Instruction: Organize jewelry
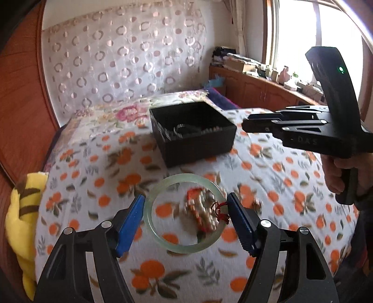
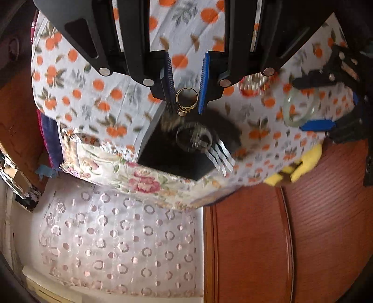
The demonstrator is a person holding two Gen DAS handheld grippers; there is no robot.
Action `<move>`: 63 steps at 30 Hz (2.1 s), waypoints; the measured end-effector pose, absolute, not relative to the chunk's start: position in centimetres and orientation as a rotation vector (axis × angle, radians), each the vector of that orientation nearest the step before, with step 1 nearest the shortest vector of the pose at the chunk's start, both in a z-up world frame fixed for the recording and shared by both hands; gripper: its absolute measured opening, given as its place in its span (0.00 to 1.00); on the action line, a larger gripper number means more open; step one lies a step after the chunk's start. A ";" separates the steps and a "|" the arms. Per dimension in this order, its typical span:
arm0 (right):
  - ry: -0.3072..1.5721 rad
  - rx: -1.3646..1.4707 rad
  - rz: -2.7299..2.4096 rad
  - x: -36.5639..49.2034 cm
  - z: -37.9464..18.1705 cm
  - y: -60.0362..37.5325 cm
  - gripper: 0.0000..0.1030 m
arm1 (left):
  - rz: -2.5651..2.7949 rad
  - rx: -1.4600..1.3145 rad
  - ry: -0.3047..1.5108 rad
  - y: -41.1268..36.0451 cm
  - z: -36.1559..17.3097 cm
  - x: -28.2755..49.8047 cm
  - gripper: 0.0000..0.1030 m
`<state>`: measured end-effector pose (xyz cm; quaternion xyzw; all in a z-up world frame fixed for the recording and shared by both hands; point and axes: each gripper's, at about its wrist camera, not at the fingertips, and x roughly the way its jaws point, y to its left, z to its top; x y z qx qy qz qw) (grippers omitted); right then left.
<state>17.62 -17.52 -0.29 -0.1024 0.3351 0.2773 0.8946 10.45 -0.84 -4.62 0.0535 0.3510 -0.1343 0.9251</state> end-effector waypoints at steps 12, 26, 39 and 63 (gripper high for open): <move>0.743 -0.145 0.546 23.5 -0.1 -16.3 0.33 | -0.247 0.090 0.711 -1.1 -3.4 15.6 0.67; 0.732 -0.113 0.502 22.4 -0.3 -19.8 0.36 | -0.226 0.101 0.696 -3.4 -2.3 20.1 0.67; 0.726 -0.154 0.458 20.1 -1.7 -21.7 0.36 | -0.226 0.128 0.722 -5.5 -3.0 23.4 0.67; 0.786 -0.194 0.628 12.0 -5.1 -18.4 0.36 | -0.284 0.113 0.721 -2.1 -3.4 14.5 0.68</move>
